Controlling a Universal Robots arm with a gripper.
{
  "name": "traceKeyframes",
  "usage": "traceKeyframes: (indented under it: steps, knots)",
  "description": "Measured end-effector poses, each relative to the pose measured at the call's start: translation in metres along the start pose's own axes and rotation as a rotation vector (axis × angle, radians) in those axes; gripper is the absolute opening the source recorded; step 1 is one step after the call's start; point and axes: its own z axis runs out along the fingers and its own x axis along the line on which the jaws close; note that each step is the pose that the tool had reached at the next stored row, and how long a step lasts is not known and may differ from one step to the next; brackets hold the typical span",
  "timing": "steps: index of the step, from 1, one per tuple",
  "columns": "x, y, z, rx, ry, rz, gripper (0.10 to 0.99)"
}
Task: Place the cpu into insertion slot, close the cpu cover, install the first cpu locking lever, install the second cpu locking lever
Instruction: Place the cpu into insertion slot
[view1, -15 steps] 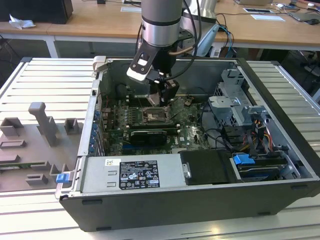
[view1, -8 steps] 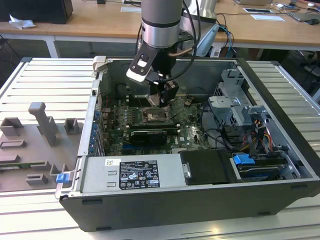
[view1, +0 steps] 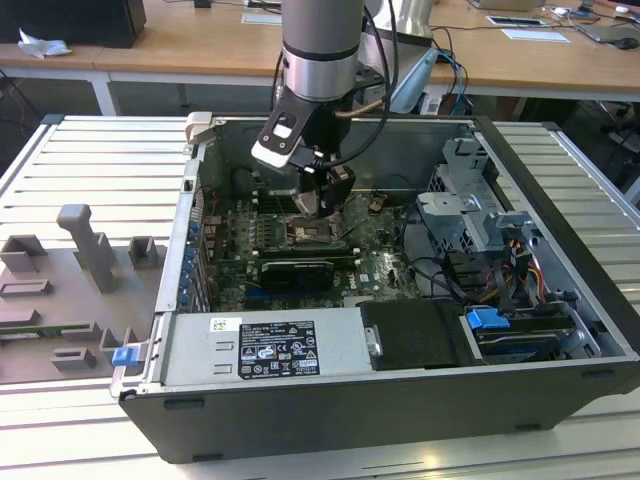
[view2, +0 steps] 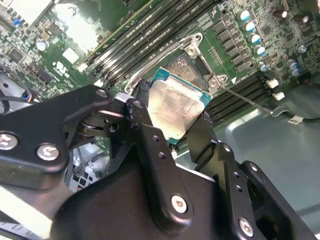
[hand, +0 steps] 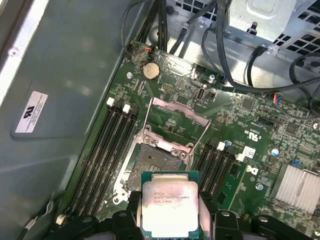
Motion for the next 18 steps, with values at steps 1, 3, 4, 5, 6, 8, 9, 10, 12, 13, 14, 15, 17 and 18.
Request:
traceKeyframes:
  steps: [1, 3, 4, 5, 6, 8, 9, 10, 12, 13, 14, 15, 17, 18]
  knots:
    - [-0.0001, -0.0001, 0.0028, -0.001, -0.0012, 0.018, 0.541]
    - [-0.0004, -0.0006, 0.0078, -0.002, -0.0042, 0.058, 0.541]
    - [-0.0004, -0.0008, 0.0106, -0.003, -0.0056, 0.079, 0.541]
    - [-0.0004, -0.0009, 0.0125, -0.004, -0.0063, 0.090, 0.541]
    - [-0.0004, -0.0010, 0.0151, -0.004, -0.0071, 0.103, 0.541]
    - [-0.0002, -0.0013, 0.0189, -0.004, -0.0075, 0.112, 0.541]
    - [0.0002, -0.0015, 0.0214, -0.003, -0.0081, 0.113, 0.541]
    - [0.0005, -0.0015, 0.0234, -0.002, -0.0084, 0.113, 0.541]
    - [0.0016, -0.0014, 0.0279, -0.001, -0.0085, 0.113, 0.541]
    - [0.0030, -0.0009, 0.0304, 0.000, -0.0086, 0.114, 0.541]
    - [0.0041, -0.0008, 0.0316, 0.000, -0.0087, 0.116, 0.541]
    - [0.0046, -0.0009, 0.0333, 0.000, -0.0087, 0.122, 0.541]
    - [0.0048, -0.0011, 0.0362, 0.000, -0.0101, 0.146, 0.541]
    - [0.0047, -0.0013, 0.0375, -0.001, -0.0107, 0.154, 0.541]
